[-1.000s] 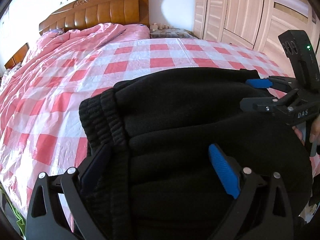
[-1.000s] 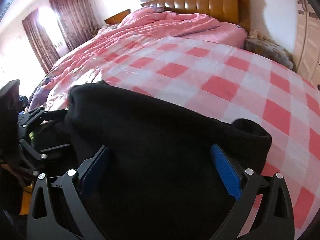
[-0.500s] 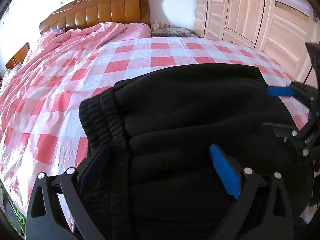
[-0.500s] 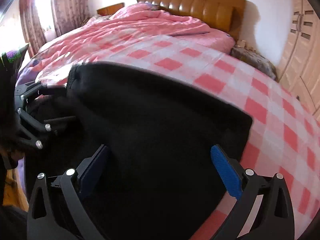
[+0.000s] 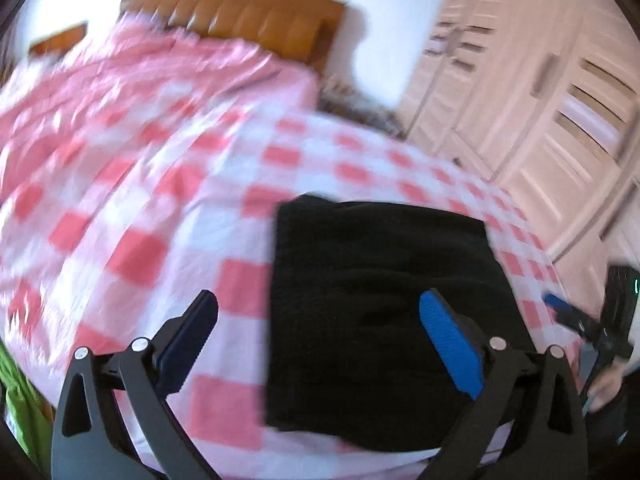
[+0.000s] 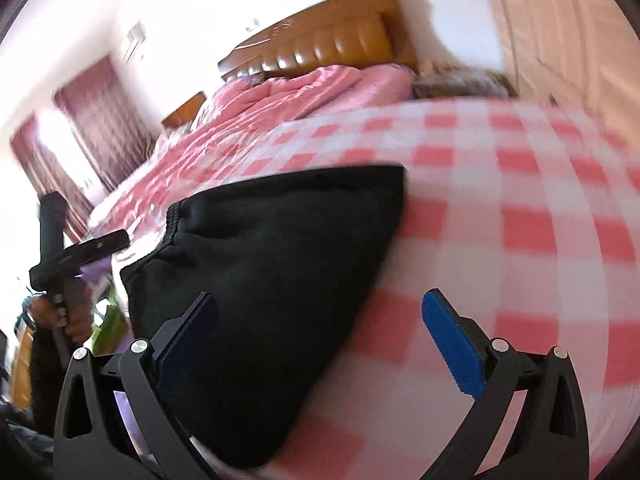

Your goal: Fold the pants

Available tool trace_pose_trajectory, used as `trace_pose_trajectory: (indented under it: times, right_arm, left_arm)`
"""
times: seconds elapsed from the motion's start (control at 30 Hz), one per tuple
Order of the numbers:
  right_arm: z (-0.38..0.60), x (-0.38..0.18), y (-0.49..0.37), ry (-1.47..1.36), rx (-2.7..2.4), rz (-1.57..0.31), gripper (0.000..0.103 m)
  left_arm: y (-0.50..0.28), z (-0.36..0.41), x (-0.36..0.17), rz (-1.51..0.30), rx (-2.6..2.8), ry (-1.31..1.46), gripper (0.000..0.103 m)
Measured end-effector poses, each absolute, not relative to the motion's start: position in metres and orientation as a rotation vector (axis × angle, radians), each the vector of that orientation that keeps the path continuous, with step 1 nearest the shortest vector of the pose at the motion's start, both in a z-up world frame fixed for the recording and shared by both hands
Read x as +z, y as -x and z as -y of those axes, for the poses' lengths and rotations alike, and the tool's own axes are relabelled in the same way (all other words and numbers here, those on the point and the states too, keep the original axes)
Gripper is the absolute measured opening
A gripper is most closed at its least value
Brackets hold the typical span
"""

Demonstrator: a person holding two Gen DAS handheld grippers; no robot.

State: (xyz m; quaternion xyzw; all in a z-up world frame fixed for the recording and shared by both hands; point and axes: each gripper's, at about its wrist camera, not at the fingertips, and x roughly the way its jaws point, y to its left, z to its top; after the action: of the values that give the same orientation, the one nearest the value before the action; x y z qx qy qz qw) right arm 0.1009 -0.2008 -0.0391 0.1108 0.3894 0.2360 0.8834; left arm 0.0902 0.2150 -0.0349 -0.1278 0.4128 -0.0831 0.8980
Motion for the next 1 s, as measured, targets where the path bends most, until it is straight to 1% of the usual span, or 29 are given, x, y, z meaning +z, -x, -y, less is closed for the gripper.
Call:
trace_pose_trajectory:
  times: [0.1,0.23,0.43,0.6,0.63,0.7,0.73,0.77,0.8,0.83,0.87,0.9,1.0]
  right_arm:
    - [0.206,-0.054,-0.096,-0.27,0.495,-0.86,0.098]
    - [0.191,-0.073,-0.097,-0.308,0.544,-0.922,0.098]
    - [0.173,-0.088,-0.106,-0.379,0.632,-0.968,0.099]
    - [0.163,-0.086,-0.11,-0.383,0.653,-0.976,0.098]
    - [0.16,-0.085,-0.111,-0.38,0.658,-0.975,0.096]
    - [0.154,-0.082,-0.111,-0.357,0.663,-0.961,0.09]
    - [0.152,-0.079,-0.111,-0.339,0.656,-0.95,0.088]
    - [0.151,-0.077,-0.11,-0.326,0.651,-0.938,0.08]
    - [0.152,-0.074,-0.109,-0.312,0.639,-0.925,0.071]
    - [0.154,-0.073,-0.108,-0.296,0.625,-0.915,0.066]
    - [0.157,-0.071,-0.106,-0.29,0.615,-0.902,0.055]
    - [0.161,-0.07,-0.105,-0.29,0.606,-0.889,0.049]
    - [0.169,-0.069,-0.105,-0.286,0.596,-0.869,0.047]
  left_arm:
    - [-0.108,-0.225,-0.056,-0.98,-0.149,0.253,0.101]
    - [-0.121,-0.21,-0.071,-1.057,-0.269,0.294,0.101]
    - [-0.137,-0.196,-0.093,-1.113,-0.318,0.309,0.102]
    - [-0.14,-0.194,-0.095,-1.106,-0.326,0.293,0.102]
    - [-0.139,-0.192,-0.095,-1.099,-0.322,0.288,0.101]
    - [-0.136,-0.186,-0.091,-1.082,-0.347,0.27,0.086]
    - [-0.136,-0.182,-0.088,-1.079,-0.363,0.278,0.08]
    - [-0.135,-0.178,-0.085,-1.075,-0.35,0.255,0.076]
    - [-0.135,-0.174,-0.083,-1.07,-0.344,0.232,0.074]
    - [-0.134,-0.17,-0.08,-1.061,-0.337,0.212,0.07]
    - [-0.134,-0.168,-0.078,-1.053,-0.332,0.204,0.068]
    - [-0.134,-0.165,-0.077,-1.045,-0.327,0.195,0.066]
    - [-0.138,-0.156,-0.071,-1.023,-0.333,0.191,0.06]
